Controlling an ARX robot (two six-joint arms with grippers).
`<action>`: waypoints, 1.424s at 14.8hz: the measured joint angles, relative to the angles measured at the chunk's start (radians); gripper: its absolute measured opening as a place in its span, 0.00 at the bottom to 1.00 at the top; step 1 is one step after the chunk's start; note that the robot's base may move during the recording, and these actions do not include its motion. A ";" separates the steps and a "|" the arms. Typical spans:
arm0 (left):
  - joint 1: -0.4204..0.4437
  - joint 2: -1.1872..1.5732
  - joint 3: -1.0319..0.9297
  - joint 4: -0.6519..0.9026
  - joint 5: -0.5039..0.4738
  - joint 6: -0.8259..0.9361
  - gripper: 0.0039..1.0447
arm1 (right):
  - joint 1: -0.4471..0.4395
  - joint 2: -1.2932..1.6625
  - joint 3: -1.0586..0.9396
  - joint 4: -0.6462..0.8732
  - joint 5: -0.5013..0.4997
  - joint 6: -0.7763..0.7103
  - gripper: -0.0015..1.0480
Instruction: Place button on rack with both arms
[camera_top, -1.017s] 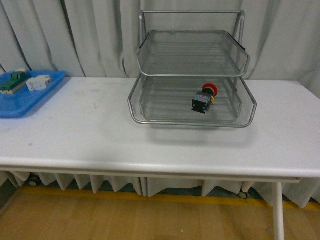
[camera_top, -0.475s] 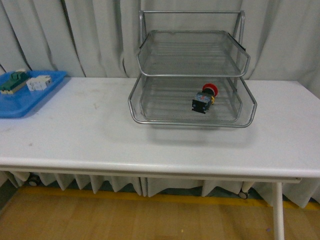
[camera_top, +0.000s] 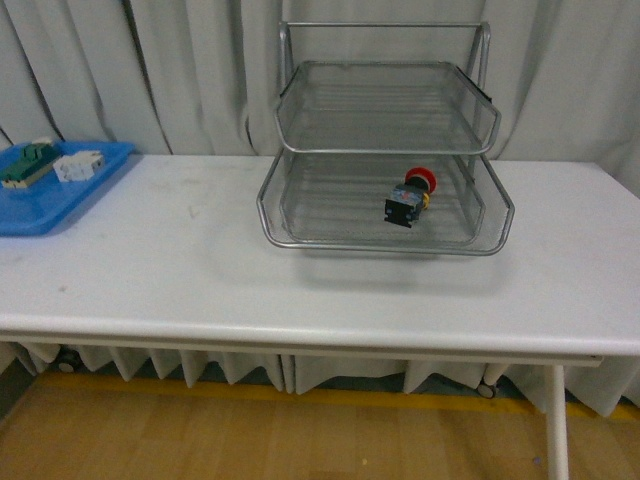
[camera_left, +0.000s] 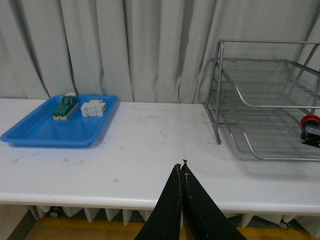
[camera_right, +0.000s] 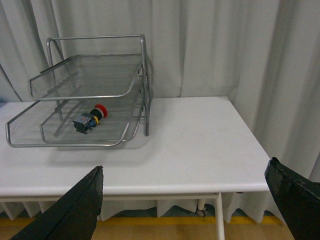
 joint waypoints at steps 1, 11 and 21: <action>0.000 -0.033 0.000 -0.040 0.000 0.000 0.01 | 0.000 0.000 0.000 0.000 0.000 0.000 0.94; 0.000 -0.294 0.000 -0.292 0.000 0.000 0.01 | 0.000 0.000 0.000 0.000 0.000 0.000 0.94; 0.000 -0.486 0.000 -0.496 0.000 0.000 0.10 | 0.000 0.000 0.000 0.000 0.000 0.000 0.94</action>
